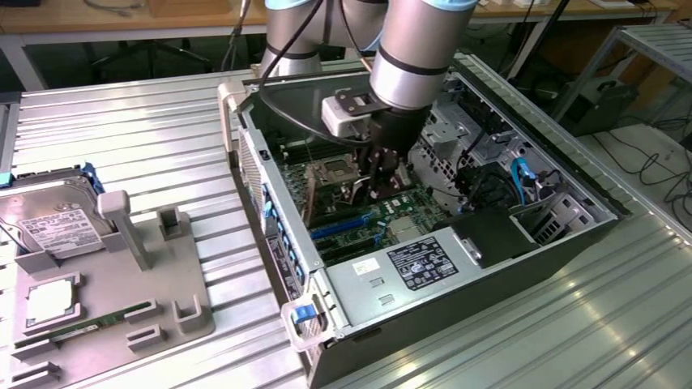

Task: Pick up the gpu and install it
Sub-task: 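Insert the gpu into the slot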

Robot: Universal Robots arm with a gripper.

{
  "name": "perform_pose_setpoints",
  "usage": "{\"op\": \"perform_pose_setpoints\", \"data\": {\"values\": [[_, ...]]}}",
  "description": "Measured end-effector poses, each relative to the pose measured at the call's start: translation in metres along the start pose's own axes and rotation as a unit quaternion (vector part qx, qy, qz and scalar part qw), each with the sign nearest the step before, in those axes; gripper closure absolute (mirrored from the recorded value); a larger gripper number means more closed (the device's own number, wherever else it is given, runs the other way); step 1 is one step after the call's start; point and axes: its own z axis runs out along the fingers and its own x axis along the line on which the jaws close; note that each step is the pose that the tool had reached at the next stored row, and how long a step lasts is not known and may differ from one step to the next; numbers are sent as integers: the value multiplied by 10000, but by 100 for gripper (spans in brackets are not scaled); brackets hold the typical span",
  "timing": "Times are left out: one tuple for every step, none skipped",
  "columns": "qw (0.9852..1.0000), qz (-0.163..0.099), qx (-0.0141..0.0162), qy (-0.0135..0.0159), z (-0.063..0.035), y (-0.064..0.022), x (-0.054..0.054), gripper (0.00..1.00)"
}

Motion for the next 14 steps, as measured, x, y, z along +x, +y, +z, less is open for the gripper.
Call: {"op": "perform_pose_setpoints", "data": {"values": [[10000,0,1,0,6,8,0,72],[10000,0,1,0,13,22,0,72],[10000,0,1,2,17,31,8,72],[10000,0,2,1,22,34,17,72],[10000,0,2,-1,30,43,19,72],[10000,0,2,-1,41,57,18,72],[10000,0,3,0,55,88,18,72],[10000,-1,4,0,75,120,18,72],[10000,0,5,0,92,136,17,72],[10000,-1,5,1,115,142,19,72],[10000,-1,5,0,133,145,21,72],[10000,-3,34,1,153,159,21,72],[10000,-6,75,3,156,165,20,72],[10000,-9,87,2,160,167,20,72]]}}
